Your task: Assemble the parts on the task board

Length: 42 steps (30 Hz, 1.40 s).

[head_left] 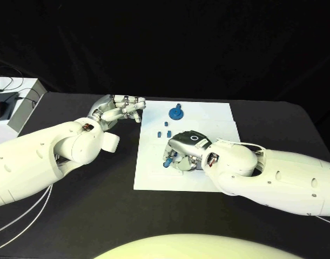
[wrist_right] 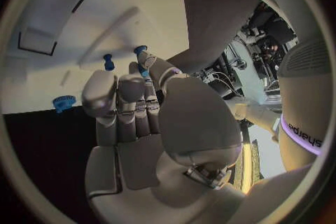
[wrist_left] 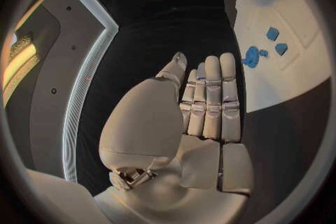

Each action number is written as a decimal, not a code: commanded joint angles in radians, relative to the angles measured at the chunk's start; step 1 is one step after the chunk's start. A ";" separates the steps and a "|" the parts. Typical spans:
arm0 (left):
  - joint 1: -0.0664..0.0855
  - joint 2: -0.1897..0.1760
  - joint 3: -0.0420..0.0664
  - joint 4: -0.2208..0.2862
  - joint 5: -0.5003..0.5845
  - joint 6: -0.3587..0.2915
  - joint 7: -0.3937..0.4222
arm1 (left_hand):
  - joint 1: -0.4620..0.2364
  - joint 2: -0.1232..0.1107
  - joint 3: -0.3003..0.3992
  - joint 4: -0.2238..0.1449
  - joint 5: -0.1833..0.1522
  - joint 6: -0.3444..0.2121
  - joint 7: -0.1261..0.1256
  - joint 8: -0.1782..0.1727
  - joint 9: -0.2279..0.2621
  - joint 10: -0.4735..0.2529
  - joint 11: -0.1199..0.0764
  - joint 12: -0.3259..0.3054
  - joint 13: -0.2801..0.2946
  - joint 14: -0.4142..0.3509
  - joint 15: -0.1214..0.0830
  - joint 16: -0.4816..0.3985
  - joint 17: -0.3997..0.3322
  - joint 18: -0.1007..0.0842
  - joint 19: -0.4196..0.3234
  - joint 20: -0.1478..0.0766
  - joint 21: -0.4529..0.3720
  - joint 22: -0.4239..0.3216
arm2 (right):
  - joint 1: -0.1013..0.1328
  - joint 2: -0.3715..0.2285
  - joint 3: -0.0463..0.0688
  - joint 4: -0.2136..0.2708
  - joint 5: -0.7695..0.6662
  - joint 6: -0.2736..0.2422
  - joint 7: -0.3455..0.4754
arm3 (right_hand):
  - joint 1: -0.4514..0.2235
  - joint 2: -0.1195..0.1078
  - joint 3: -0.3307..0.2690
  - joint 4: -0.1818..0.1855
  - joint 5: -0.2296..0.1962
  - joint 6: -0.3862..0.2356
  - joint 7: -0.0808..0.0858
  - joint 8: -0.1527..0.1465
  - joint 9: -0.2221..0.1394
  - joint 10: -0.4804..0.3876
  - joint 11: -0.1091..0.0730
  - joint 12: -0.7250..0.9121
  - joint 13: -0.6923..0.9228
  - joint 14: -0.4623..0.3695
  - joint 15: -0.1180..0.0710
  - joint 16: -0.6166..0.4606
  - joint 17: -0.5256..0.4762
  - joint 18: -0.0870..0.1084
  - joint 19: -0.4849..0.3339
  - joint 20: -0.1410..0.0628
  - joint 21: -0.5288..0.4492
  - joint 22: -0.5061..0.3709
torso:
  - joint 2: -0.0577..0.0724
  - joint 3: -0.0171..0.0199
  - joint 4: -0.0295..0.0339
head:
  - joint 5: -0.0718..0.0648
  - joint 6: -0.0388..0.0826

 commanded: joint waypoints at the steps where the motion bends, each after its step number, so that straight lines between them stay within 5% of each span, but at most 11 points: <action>1: 0.000 0.000 0.001 0.003 0.000 0.011 0.004 | -0.003 0.003 0.000 0.007 0.004 -0.002 0.006 0.004 0.001 -0.003 -0.001 -0.001 -0.001 0.007 -0.001 -0.003 0.002 -0.006 0.008 -0.002 -0.004 0.001 | -0.003 0.002 -0.001 -0.006 -0.032 0.029 -0.010 | -0.009 0.033 0.004 -0.005 0.007 0.008 0.000 0.001 0.028 0.006 -0.001 0.003 0.001 0.001 -0.003 0.005 -0.003 0.007 0.063 -0.007 -0.002 0.020 | 0.000 -0.0007 -0.0010 | 0.000 -0.002; 11: 0.000 -0.001 0.001 0.003 0.000 0.011 0.004 | -0.003 0.003 0.000 0.007 0.004 -0.002 0.006 0.004 0.001 -0.003 -0.001 -0.001 -0.001 0.007 -0.001 -0.003 0.002 -0.006 0.008 -0.002 -0.004 0.001 | -0.006 0.010 -0.002 -0.010 -0.047 0.033 -0.011 | -0.012 0.031 0.001 -0.004 0.008 0.006 0.001 0.000 0.027 0.002 0.000 0.003 0.001 0.000 -0.002 0.003 -0.005 0.008 0.062 -0.006 -0.012 0.017 | -0.001 0.0006 -0.0007 | 0.001 -0.001; 14: 0.000 0.000 0.001 0.003 0.000 0.011 0.004 | -0.003 0.003 0.000 0.007 0.004 -0.002 0.006 0.004 0.001 -0.003 -0.001 -0.001 -0.001 0.007 -0.001 -0.003 0.002 -0.006 0.008 -0.002 -0.004 0.001 | -0.006 0.014 -0.003 -0.011 -0.036 0.019 0.001 | -0.025 0.009 -0.019 0.000 0.012 -0.016 0.005 -0.003 0.017 -0.016 0.006 0.003 0.000 -0.002 0.002 -0.005 -0.010 0.011 0.060 -0.003 -0.037 0.008 | -0.001 0.0001 -0.0012 | 0.000 -0.002; 18: 0.000 0.000 0.001 0.003 0.000 0.010 0.003 | -0.003 0.003 0.000 0.007 0.004 -0.002 0.006 0.004 0.001 -0.003 -0.001 -0.001 -0.001 0.007 -0.001 -0.003 0.002 -0.006 0.008 -0.002 -0.004 0.001 | -0.006 0.017 -0.005 -0.010 -0.013 -0.007 0.022 | -0.068 -0.062 -0.108 0.040 0.005 -0.095 0.003 -0.003 -0.018 -0.093 0.027 0.005 0.000 -0.001 0.017 -0.014 -0.017 0.021 0.059 0.008 -0.084 -0.013 | -0.001 0.0004 -0.0012 | 0.000 -0.002; 20: 0.000 0.000 0.001 0.002 0.000 0.010 0.003 | -0.003 0.003 0.000 0.007 0.004 -0.002 0.006 0.004 0.001 -0.003 -0.001 -0.001 -0.001 0.007 -0.001 -0.003 0.002 -0.006 0.008 -0.002 -0.004 0.001 | -0.006 0.016 -0.006 -0.008 -0.004 -0.025 0.032 | -0.033 -0.063 -0.197 0.069 0.003 -0.120 0.001 -0.002 -0.026 -0.143 0.040 0.008 0.001 -0.001 0.025 -0.020 -0.022 0.035 0.059 0.019 -0.112 -0.029 | -0.001 0.0006 -0.0007 | -0.001 -0.002; 24: 0.000 0.000 0.001 0.002 0.000 0.010 0.003 | -0.003 0.003 0.000 0.007 0.004 -0.002 0.006 0.004 0.001 -0.003 -0.001 -0.001 -0.001 0.007 -0.001 -0.003 0.002 -0.006 0.008 -0.002 -0.004 0.001 | -0.006 0.009 -0.007 -0.006 0.003 -0.053 0.036 | 0.017 -0.066 -0.277 0.107 0.003 -0.147 -0.005 -0.003 -0.027 -0.193 0.052 0.008 -0.001 -0.001 0.033 -0.035 -0.033 0.049 0.058 0.028 -0.162 -0.059 | -0.001 0.0006 -0.0013 | -0.001 0.000; 34: 0.000 -0.001 0.001 0.001 0.000 0.010 0.002 | -0.003 0.003 0.000 0.007 0.004 -0.002 0.006 0.004 0.001 -0.003 -0.001 -0.001 -0.001 0.007 -0.001 -0.003 0.002 -0.006 0.008 -0.002 -0.004 0.001 | -0.008 -0.027 -0.007 0.006 -0.002 -0.106 0.031 | 0.051 -0.085 -0.285 0.141 0.006 -0.165 -0.008 -0.003 -0.027 -0.218 0.058 0.009 0.000 -0.001 0.037 -0.040 -0.036 0.060 0.056 0.033 -0.180 -0.083 | -0.001 0.0018 -0.0013 | -0.005 0.003; 40: 0.000 -0.001 0.001 0.000 0.001 0.010 0.000 | -0.003 0.003 0.000 0.007 0.004 -0.002 0.006 0.004 0.001 -0.003 -0.001 -0.001 -0.001 0.007 -0.001 -0.003 0.002 -0.006 0.008 -0.002 -0.004 0.001 | -0.006 -0.085 -0.002 0.045 0.054 -0.210 0.059 | 0.063 -0.121 -0.285 0.185 0.011 -0.207 -0.021 -0.003 -0.027 -0.248 0.065 0.013 -0.001 -0.002 0.041 -0.040 -0.036 0.067 0.056 0.037 -0.191 -0.098 | -0.001 0.0014 -0.0017 | -0.013 0.009; 42: 0.000 -0.001 0.001 0.000 0.001 0.011 0.000 | -0.003 0.003 0.000 0.007 0.004 -0.002 0.006 0.004 0.001 -0.003 -0.001 -0.001 -0.001 0.007 -0.001 -0.003 0.002 -0.006 0.008 -0.002 -0.004 0.001 | 0.000 -0.113 0.003 0.058 0.127 -0.247 0.076 | 0.061 -0.111 -0.286 0.191 0.012 -0.207 -0.018 -0.003 -0.027 -0.201 0.050 0.030 -0.002 -0.002 0.033 -0.043 -0.038 0.066 0.056 0.033 -0.193 -0.102 | -0.001 0.0010 -0.0015 | -0.019 0.013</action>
